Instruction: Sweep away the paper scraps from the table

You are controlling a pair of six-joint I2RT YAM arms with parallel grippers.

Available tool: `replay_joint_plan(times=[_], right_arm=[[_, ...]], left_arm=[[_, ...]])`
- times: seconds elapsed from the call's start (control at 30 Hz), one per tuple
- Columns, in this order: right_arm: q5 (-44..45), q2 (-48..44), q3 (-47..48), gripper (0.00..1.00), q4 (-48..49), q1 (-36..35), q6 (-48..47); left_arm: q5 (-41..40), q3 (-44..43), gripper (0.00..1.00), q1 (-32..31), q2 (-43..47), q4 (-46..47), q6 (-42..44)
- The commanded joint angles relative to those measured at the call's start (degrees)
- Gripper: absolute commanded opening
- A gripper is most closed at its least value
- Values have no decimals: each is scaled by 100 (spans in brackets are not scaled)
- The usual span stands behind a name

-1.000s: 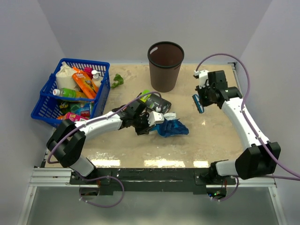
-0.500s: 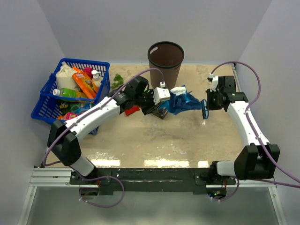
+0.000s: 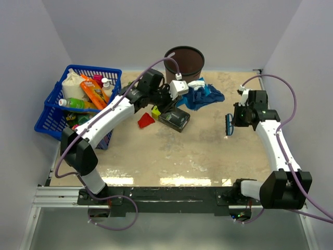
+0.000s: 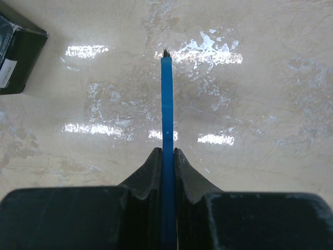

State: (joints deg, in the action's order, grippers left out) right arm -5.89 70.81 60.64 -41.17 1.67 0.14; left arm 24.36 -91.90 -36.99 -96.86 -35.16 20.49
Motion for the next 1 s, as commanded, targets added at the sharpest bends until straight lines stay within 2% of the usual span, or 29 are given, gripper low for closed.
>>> replay_joint_plan(times=[0.0,0.53,0.97], right_arm=[[-193,-190,-9,0,188,149,206],[-325,-111,-9,0,206,237,267],[-378,-128,-26,0,232,316,302]], left_arm=[[148,-469,0,183,-105,88,-229],[-353,-1752,0,913,-729,123,-195],[-1547,-2798,0,1291,-1432,264,350]])
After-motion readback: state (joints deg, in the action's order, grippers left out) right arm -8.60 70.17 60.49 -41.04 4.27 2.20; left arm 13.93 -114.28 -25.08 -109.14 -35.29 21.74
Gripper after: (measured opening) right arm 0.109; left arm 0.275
